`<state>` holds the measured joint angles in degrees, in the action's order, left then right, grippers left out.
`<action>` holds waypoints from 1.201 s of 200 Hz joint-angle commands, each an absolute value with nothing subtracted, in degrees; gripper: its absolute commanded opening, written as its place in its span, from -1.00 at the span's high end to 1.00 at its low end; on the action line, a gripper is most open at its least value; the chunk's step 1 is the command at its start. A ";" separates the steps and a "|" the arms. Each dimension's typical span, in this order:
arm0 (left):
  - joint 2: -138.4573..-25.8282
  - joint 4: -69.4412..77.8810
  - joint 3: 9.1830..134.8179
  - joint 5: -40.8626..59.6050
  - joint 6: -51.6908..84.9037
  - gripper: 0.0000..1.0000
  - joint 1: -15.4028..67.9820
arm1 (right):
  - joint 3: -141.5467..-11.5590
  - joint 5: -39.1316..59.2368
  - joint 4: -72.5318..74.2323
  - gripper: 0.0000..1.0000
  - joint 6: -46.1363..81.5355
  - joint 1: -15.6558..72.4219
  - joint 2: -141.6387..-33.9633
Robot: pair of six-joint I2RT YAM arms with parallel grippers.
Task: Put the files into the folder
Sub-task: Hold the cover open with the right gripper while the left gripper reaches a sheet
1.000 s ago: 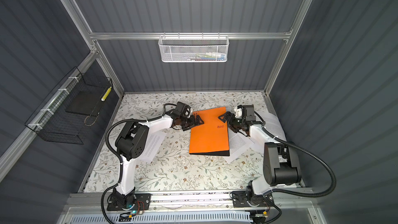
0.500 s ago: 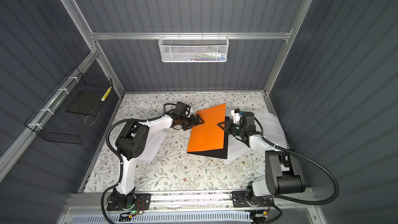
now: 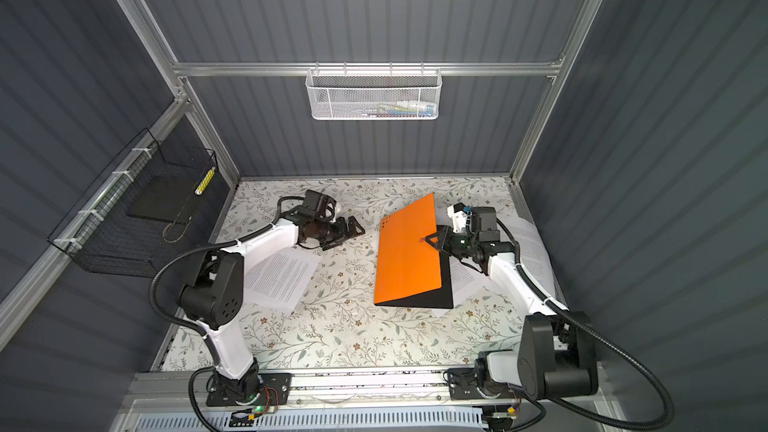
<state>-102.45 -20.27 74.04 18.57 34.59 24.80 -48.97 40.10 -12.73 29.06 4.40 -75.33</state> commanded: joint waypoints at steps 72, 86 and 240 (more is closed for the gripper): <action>-85.35 -31.15 55.55 -6.72 36.73 -0.99 17.38 | -54.57 41.59 -16.82 1.00 25.86 9.13 -76.62; -85.82 -29.49 53.73 -6.29 37.00 -0.99 15.99 | -54.82 42.09 -16.45 1.00 25.93 9.31 -77.07; -113.75 -14.50 64.78 2.41 35.42 -0.99 17.18 | -53.79 44.71 -14.96 1.00 26.43 9.40 -78.05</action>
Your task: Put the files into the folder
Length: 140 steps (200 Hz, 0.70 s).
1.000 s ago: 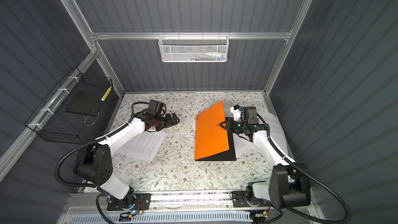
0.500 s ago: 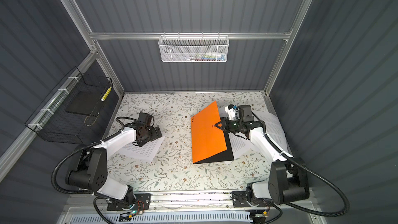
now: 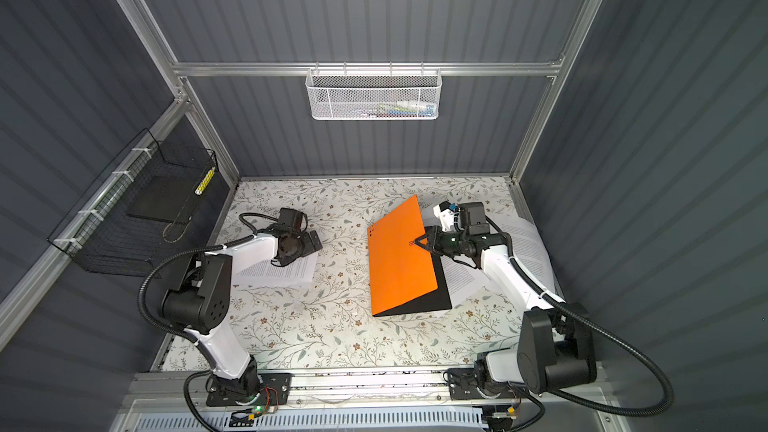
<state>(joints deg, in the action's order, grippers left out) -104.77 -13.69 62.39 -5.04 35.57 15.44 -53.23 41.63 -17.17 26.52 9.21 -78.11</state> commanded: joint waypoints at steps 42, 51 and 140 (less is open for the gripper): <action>-124.74 -16.07 79.79 4.28 35.60 -0.99 22.40 | -53.43 45.56 -13.78 1.00 27.20 9.41 -78.48; -127.12 -16.60 84.21 4.35 35.57 -0.99 23.29 | -53.44 45.75 -13.70 1.00 27.32 9.40 -78.48; -119.56 -17.04 88.90 11.34 34.20 -0.99 23.95 | -53.25 48.62 -11.42 0.34 28.57 9.96 -77.61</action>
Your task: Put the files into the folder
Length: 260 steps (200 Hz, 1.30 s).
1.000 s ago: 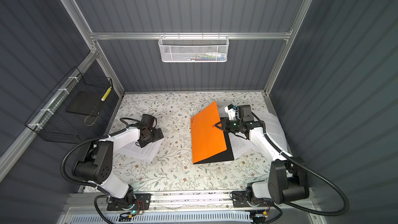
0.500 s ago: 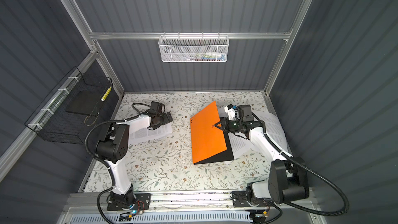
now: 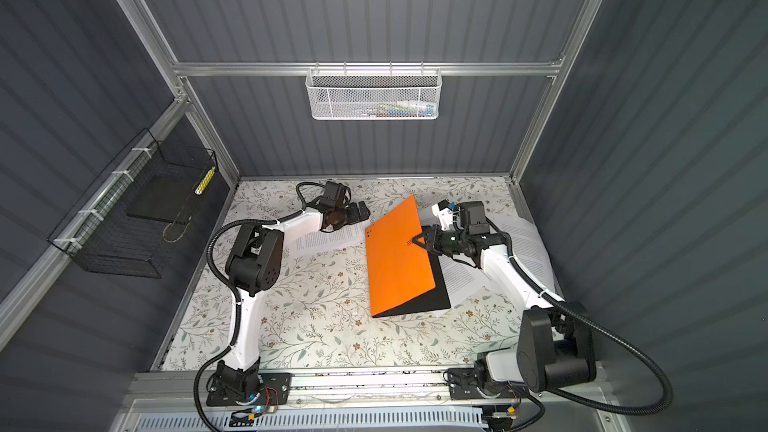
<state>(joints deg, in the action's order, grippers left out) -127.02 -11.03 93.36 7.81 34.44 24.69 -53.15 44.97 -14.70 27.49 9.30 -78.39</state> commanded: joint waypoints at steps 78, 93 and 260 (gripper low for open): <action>-93.14 -31.64 81.65 3.50 29.53 -0.99 21.11 | -63.00 46.99 -9.05 -0.14 32.86 21.79 -81.48; -87.30 -34.18 81.56 0.99 28.63 -0.99 20.92 | -65.93 45.68 -6.96 -0.17 34.61 26.45 -84.06; -87.30 -26.01 62.09 18.46 27.85 -0.99 23.31 | -52.22 36.12 -9.37 0.32 27.34 30.65 -89.48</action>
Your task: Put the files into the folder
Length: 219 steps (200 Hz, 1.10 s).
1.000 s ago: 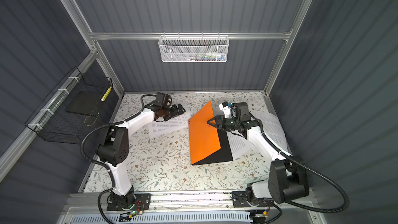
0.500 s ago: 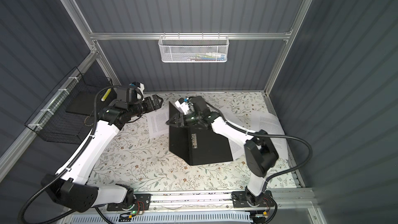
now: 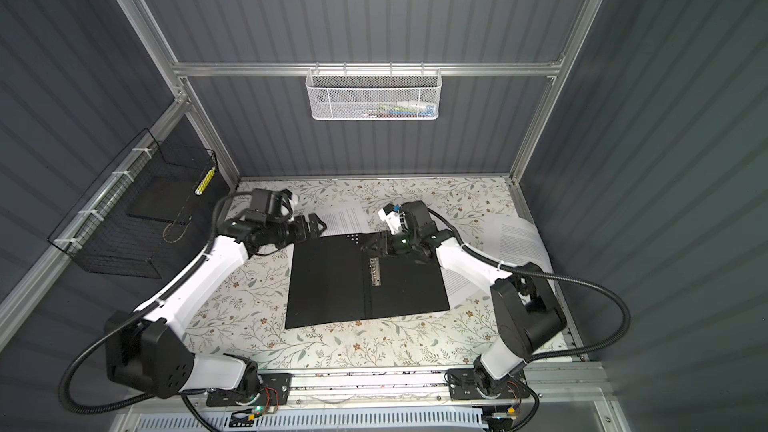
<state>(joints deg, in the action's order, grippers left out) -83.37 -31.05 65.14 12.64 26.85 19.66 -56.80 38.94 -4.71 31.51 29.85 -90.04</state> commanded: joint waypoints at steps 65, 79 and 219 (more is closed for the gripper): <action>-94.89 -19.95 53.66 19.91 30.18 -0.99 24.83 | -48.27 37.32 -1.99 0.51 29.62 30.57 -94.63; -95.83 -19.95 52.59 19.32 30.06 -0.99 24.82 | -48.91 37.77 -1.59 0.56 29.62 30.57 -96.25; -98.35 -18.88 46.59 14.15 31.60 -0.99 24.80 | -52.38 40.02 1.91 0.54 29.87 31.46 -105.31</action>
<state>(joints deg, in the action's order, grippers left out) -94.21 -13.82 50.76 17.39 30.65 25.04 -50.92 38.74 1.39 29.78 30.79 -104.01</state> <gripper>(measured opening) 0.996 0.243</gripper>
